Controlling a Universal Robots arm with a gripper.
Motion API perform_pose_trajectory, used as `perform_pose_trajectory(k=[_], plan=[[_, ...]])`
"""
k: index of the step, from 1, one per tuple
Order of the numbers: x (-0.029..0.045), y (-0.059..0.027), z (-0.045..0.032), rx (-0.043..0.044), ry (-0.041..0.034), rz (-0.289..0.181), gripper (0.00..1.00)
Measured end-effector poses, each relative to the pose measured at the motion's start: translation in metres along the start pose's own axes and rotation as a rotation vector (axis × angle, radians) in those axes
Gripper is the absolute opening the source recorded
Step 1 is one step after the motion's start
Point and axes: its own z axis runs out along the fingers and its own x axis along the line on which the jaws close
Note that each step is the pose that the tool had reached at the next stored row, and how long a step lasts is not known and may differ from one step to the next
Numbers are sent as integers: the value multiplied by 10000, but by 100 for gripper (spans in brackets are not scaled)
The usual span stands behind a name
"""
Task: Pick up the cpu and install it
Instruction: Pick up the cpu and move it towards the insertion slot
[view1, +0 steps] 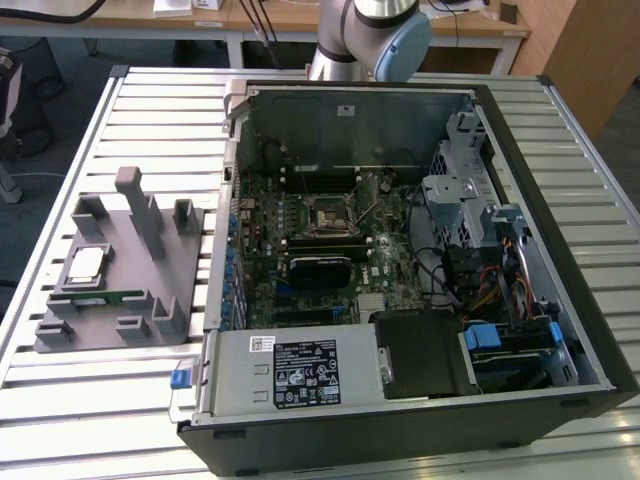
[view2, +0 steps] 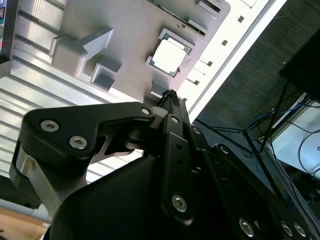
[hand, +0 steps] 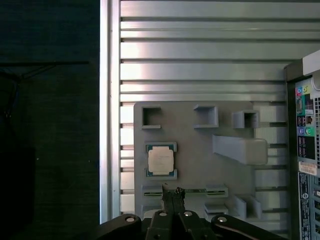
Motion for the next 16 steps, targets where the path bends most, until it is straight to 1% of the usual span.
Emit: perform_pose_trajectory(k=[4,9,11,12,15,16], plan=[[2,-1,21,3,1,1,11],[3,-3,51,33,-1,-1,11],[4,-4,80,36,0,-12,23],[4,-5,95,36,0,-42,23],[6,-6,137,29,12,-307,41],[6,-6,153,27,17,-420,41]])
